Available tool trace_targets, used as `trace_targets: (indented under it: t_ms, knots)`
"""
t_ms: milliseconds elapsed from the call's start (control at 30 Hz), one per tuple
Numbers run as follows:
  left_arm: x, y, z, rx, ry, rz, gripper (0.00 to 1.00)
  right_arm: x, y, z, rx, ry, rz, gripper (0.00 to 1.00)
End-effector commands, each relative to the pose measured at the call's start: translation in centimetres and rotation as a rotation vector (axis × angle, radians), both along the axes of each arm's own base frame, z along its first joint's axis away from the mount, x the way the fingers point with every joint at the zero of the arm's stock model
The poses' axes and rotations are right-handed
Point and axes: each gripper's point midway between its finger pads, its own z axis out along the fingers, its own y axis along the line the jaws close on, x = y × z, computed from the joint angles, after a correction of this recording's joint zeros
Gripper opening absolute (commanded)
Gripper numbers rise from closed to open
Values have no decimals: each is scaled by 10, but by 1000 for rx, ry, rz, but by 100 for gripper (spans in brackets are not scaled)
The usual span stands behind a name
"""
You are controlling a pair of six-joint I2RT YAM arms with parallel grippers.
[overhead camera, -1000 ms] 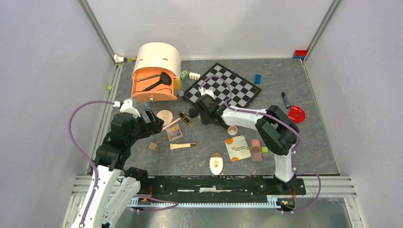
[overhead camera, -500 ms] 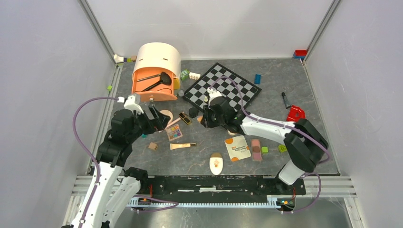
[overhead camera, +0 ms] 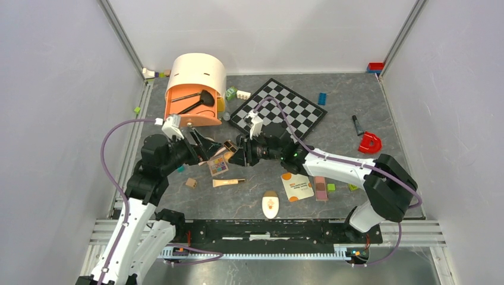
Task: Organize the makeup
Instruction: Pick up the makeup tool from the center of the board.
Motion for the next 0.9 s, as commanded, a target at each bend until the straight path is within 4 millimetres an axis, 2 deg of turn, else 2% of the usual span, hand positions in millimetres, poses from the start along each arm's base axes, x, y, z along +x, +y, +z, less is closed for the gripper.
trace_targets:
  t_ms: [0, 133, 267, 433, 667, 867]
  knots:
    - [-6, -12, -1, -69, 23, -48, 87, -9, 25, 56, 176, -97, 99, 32]
    - [-11, -14, -12, -74, 52, -62, 79, -13, 30, 67, 222, -132, 118, 33]
    - [-13, -14, -14, -80, 57, -61, 73, -13, 33, 73, 236, -145, 123, 33]
    - [-13, -16, -14, -79, 60, -72, 65, -11, 35, 72, 233, -141, 115, 33]
    - [-12, -17, -16, -79, 69, -77, 62, -7, 39, 73, 237, -139, 108, 33]
    - [-12, -17, -19, -81, 82, -75, 51, -5, 43, 74, 241, -140, 107, 33]
